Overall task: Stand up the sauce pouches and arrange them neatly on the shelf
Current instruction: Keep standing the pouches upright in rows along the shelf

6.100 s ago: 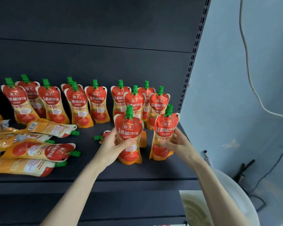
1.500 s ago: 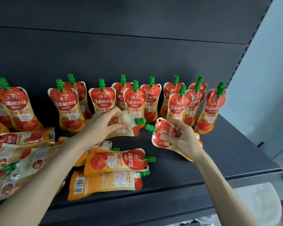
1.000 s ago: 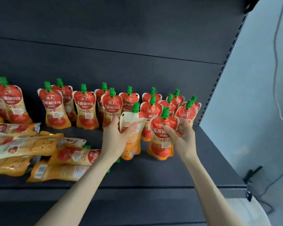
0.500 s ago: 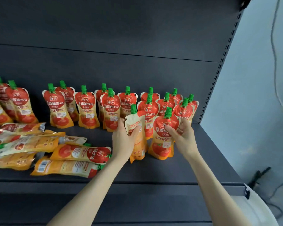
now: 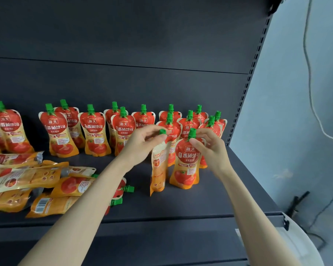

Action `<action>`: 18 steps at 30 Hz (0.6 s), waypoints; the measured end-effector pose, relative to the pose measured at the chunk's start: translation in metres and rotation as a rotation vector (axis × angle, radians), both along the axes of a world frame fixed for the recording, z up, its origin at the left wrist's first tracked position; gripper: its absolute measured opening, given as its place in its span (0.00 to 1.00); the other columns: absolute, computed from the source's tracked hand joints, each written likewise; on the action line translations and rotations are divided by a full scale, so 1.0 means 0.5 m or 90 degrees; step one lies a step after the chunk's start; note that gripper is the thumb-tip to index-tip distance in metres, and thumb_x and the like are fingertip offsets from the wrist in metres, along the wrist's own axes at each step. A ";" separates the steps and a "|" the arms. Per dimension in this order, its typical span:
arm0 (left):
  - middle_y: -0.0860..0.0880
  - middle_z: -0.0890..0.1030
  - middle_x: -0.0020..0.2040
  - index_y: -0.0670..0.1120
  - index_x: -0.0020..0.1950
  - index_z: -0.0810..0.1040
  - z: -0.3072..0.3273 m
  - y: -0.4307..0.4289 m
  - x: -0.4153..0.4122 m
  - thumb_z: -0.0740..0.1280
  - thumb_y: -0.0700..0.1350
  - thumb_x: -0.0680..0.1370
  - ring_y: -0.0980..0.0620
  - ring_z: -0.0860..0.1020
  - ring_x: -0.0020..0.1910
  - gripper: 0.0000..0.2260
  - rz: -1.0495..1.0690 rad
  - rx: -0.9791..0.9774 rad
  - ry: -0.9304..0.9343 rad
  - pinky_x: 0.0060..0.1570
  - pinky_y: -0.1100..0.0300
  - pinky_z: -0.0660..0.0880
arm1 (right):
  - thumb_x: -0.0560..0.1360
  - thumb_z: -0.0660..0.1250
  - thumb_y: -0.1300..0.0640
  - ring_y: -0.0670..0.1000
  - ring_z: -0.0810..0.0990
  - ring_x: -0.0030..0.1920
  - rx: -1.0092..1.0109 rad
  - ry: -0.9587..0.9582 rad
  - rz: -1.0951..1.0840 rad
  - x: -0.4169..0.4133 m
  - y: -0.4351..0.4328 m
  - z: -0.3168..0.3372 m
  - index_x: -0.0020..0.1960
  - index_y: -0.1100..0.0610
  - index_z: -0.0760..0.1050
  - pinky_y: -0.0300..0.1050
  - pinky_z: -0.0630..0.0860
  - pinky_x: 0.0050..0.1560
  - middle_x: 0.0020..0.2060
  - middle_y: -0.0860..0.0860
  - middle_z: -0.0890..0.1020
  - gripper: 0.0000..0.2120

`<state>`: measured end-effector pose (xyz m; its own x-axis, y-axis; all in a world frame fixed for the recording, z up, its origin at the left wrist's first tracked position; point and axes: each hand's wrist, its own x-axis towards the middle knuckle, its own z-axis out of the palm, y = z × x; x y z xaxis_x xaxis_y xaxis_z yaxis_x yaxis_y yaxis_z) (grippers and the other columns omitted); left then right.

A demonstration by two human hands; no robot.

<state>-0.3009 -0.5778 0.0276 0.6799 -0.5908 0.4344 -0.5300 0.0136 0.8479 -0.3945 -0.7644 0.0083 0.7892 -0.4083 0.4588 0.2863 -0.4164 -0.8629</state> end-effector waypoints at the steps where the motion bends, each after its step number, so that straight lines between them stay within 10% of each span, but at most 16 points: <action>1: 0.51 0.82 0.52 0.43 0.55 0.80 0.002 -0.001 0.001 0.67 0.40 0.76 0.60 0.79 0.53 0.08 0.022 -0.013 -0.005 0.52 0.69 0.74 | 0.75 0.68 0.60 0.46 0.78 0.50 -0.001 -0.003 -0.002 0.002 -0.002 -0.003 0.51 0.52 0.74 0.48 0.77 0.54 0.46 0.44 0.79 0.07; 8: 0.57 0.78 0.43 0.51 0.44 0.73 -0.031 -0.004 0.001 0.73 0.48 0.70 0.67 0.76 0.44 0.09 0.207 -0.096 -0.038 0.44 0.75 0.70 | 0.74 0.69 0.57 0.51 0.79 0.56 0.076 0.017 0.020 0.009 0.004 -0.033 0.56 0.48 0.71 0.50 0.79 0.54 0.54 0.49 0.79 0.13; 18: 0.52 0.78 0.59 0.50 0.66 0.67 -0.139 0.037 0.003 0.76 0.46 0.67 0.57 0.76 0.57 0.30 0.103 0.015 0.208 0.52 0.63 0.75 | 0.68 0.73 0.69 0.48 0.82 0.53 0.143 0.123 0.047 -0.009 0.006 -0.163 0.61 0.56 0.70 0.42 0.80 0.52 0.53 0.52 0.82 0.25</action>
